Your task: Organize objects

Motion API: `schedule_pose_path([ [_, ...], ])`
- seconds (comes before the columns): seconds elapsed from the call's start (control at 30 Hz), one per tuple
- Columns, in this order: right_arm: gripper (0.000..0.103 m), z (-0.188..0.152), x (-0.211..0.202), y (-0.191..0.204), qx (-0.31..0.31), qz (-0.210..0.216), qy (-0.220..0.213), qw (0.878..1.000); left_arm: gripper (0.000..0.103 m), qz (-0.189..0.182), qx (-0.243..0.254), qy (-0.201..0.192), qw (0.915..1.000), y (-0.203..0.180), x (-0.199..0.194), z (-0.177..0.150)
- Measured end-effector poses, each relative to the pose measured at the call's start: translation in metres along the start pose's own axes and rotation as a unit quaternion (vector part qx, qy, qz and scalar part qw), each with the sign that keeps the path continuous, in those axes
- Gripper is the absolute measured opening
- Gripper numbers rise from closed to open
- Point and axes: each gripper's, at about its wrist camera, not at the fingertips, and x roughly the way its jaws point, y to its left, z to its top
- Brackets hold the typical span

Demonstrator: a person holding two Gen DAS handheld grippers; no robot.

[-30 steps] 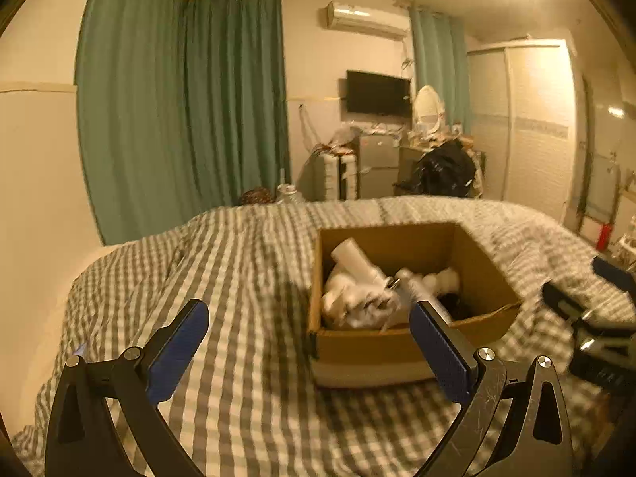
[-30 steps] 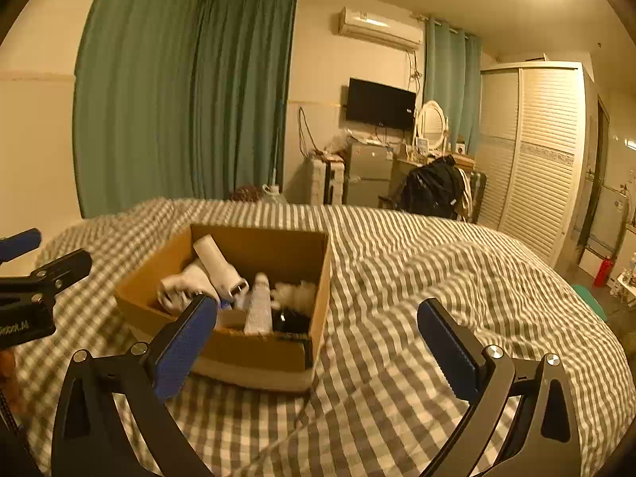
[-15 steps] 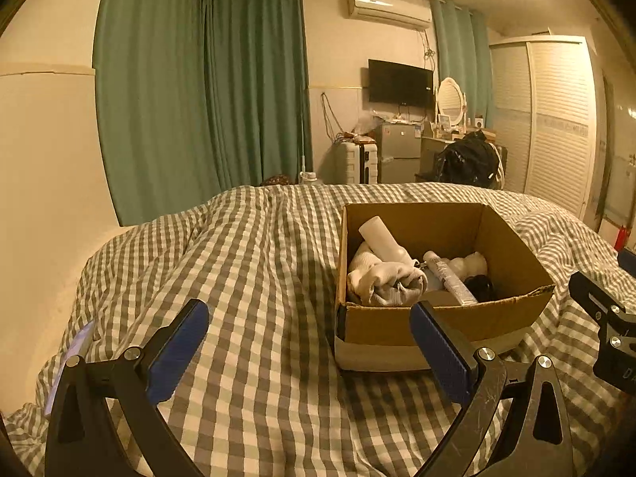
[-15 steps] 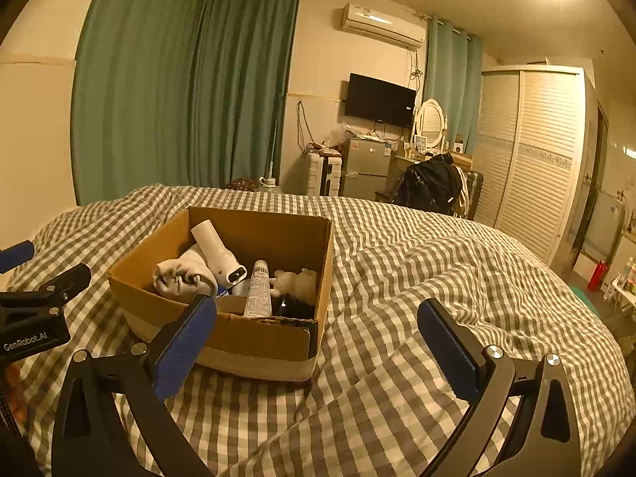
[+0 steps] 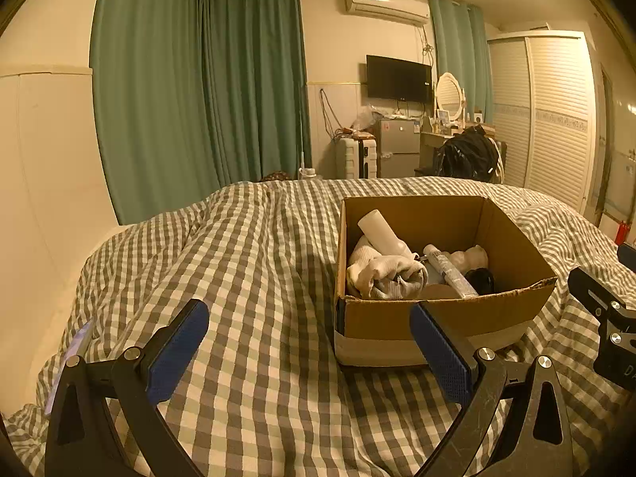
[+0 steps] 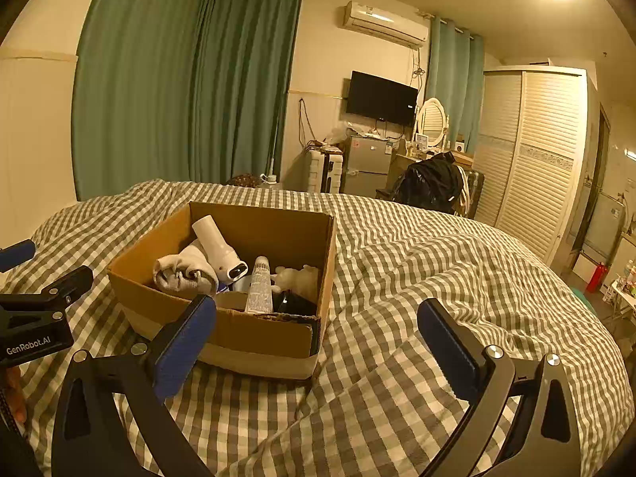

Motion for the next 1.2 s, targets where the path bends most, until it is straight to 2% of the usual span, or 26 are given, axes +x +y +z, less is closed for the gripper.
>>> schedule_pose_path([
  [0.4,0.102,-0.0007,0.003,0.0006,0.0,0.001,0.006,1.0,0.103,-0.011,0.0,0.003,0.9999,-0.0007,0.0002,-0.0012],
  [1.2,0.102,-0.0018,0.0065,0.0019,0.0,-0.002,0.012,1.0,0.103,-0.007,0.0,-0.001,1.0,-0.0013,-0.0023,-0.0014],
])
